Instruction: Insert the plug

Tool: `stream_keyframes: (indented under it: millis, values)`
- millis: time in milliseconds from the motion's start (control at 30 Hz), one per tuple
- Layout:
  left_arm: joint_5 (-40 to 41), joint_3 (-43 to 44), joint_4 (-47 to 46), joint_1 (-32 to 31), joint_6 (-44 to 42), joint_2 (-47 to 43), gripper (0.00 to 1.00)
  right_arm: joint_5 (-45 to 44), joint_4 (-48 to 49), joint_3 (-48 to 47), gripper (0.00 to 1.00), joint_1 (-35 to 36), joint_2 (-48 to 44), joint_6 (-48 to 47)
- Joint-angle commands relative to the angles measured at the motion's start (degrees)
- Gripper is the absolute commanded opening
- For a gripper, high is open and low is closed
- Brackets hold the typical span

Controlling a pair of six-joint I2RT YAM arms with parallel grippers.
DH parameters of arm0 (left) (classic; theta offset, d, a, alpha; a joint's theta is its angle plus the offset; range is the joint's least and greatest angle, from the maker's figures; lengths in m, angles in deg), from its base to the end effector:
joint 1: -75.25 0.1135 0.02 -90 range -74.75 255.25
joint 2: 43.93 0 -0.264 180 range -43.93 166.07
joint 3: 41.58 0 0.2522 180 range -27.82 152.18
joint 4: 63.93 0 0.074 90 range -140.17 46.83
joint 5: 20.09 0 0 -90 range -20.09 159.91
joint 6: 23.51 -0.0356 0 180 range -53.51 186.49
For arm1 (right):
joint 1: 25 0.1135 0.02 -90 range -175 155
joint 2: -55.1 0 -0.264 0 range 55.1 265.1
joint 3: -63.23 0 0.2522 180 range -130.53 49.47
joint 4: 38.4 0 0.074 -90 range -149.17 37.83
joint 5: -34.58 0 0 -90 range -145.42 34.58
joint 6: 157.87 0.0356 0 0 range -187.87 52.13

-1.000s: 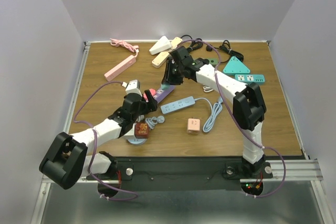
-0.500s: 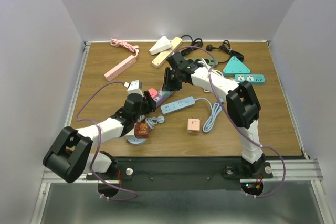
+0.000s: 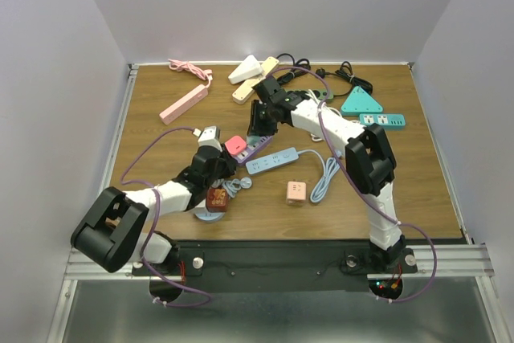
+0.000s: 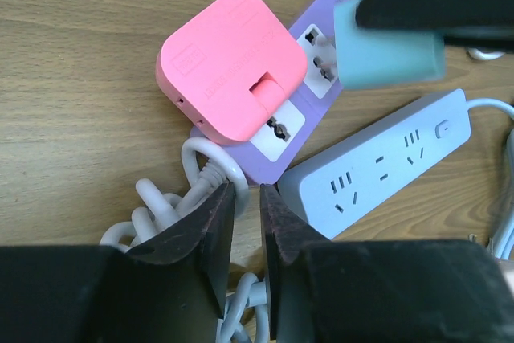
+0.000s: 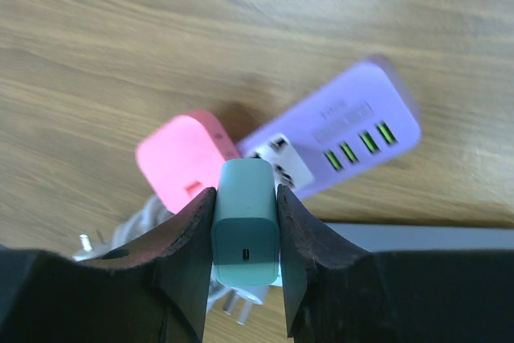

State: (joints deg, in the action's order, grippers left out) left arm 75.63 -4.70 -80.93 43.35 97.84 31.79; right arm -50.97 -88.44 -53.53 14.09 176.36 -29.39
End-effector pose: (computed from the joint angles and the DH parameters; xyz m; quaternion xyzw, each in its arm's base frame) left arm 0.2166 -0.1306 0.1705 -0.0240 0.8273 -0.2583 0.4982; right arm 0.3646 0.2997 0.2302 -0.0169 0.9517 0.2194 0.2140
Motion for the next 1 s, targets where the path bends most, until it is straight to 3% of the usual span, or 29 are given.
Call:
stream_keyframes:
  millis: [0, 600, 967]
  values:
    - [-1.7, -1.4, -1.1, -0.7, -0.4, 0.9, 0.28, -1.1, -0.4, -5.8, 0.0, 0.3, 1.5, 0.1]
    - [-1.1, -1.6, -1.1, -2.5, 0.5, 0.1, 0.23, -6.7, -1.7, 1.7, 0.0, 0.7, -2.5, 3.8]
    - [-0.1, -1.5, -1.1, -3.7, 0.6, -0.7, 0.23, -14.0, -2.0, 0.6, 0.0, 1.9, -1.2, 11.2]
